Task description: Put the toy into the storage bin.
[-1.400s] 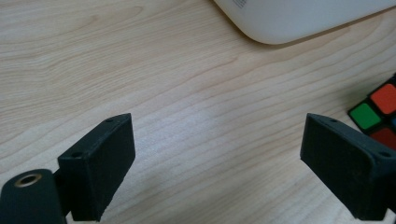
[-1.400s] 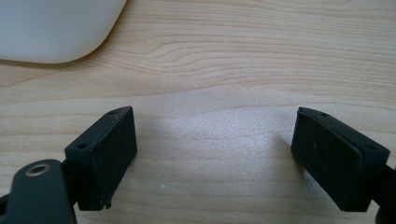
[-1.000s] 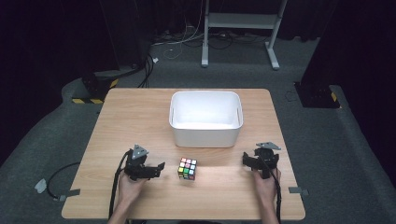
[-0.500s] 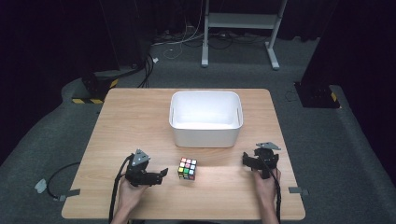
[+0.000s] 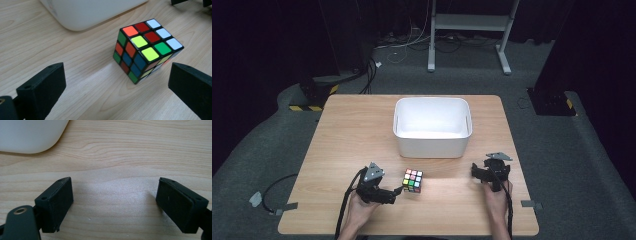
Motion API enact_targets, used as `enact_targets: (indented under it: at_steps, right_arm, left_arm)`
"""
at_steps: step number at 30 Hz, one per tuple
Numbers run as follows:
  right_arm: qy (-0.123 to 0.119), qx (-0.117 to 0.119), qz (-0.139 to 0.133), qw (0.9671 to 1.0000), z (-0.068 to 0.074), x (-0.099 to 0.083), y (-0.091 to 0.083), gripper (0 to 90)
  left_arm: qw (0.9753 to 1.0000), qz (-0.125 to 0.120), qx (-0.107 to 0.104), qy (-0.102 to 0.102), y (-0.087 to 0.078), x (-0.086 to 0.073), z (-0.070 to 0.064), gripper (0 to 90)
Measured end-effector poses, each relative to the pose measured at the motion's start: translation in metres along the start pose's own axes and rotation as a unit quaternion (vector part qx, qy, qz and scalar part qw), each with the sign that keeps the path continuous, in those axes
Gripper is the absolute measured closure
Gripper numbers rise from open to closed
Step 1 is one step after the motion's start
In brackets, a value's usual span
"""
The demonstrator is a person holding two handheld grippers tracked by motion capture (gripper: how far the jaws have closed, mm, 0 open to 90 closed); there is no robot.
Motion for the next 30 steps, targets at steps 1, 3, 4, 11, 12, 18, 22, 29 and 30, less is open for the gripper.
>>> enact_targets:
  at_steps: [1,3,4,11,12,18,22,29,30]
  right_arm:
    - [-0.001,0.0,0.0,1.0,0.0,0.0,0.0,14.1]
    - [-0.002,0.0,0.0,1.0,0.0,0.0,0.0,14.1]
    - [-0.002,0.0,0.0,1.0,0.0,0.0,0.0,14.1]
    - [0.0,0.0,0.0,1.0,0.0,0.0,0.0,14.1]
    - [0.0,0.0,0.0,1.0,0.0,0.0,0.0,14.1]
    - [0.0,0.0,0.0,1.0,0.0,0.0,0.0,14.1]
    - [0.0,0.0,0.0,1.0,0.0,0.0,0.0,14.1]
    - [-0.001,0.0,0.0,1.0,0.001,0.0,0.0,14.1]
    - [0.0,0.0,0.0,1.0,0.001,0.0,0.0,14.1]
  left_arm:
    - [1.0,-0.002,-0.004,-0.001,0.001,0.001,-0.002,0.2]
    - [0.9999,-0.004,-0.01,0.001,0.003,0.003,-0.004,0.2]
    - [0.9999,-0.004,-0.013,0.003,0.005,0.004,-0.005,0.3]
    - [0.9995,0.0,-0.015,0.026,0.014,0.011,-0.015,0.2]
    - [0.9995,0.0,-0.013,0.03,0.015,0.012,-0.016,0.2]
    - [0.9989,0.001,-0.018,0.043,0.025,0.017,-0.023,0.2]
    - [0.9986,0.003,-0.025,0.046,0.032,0.019,-0.025,0.2]
    - [0.9985,0.001,-0.03,0.047,0.04,0.021,-0.027,0.4]
    - [0.9984,0.001,-0.031,0.048,0.041,0.022,-0.028,0.4]
Point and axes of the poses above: each handheld gripper's, and its own axes: y roughly forward along the jaws, x roughly out of its top, z roughly to its left, the point moved 4 cm from there along y, roughly forward along the jaws, and after that the axes turned 8 degrees about z, right-handed, at the moved point
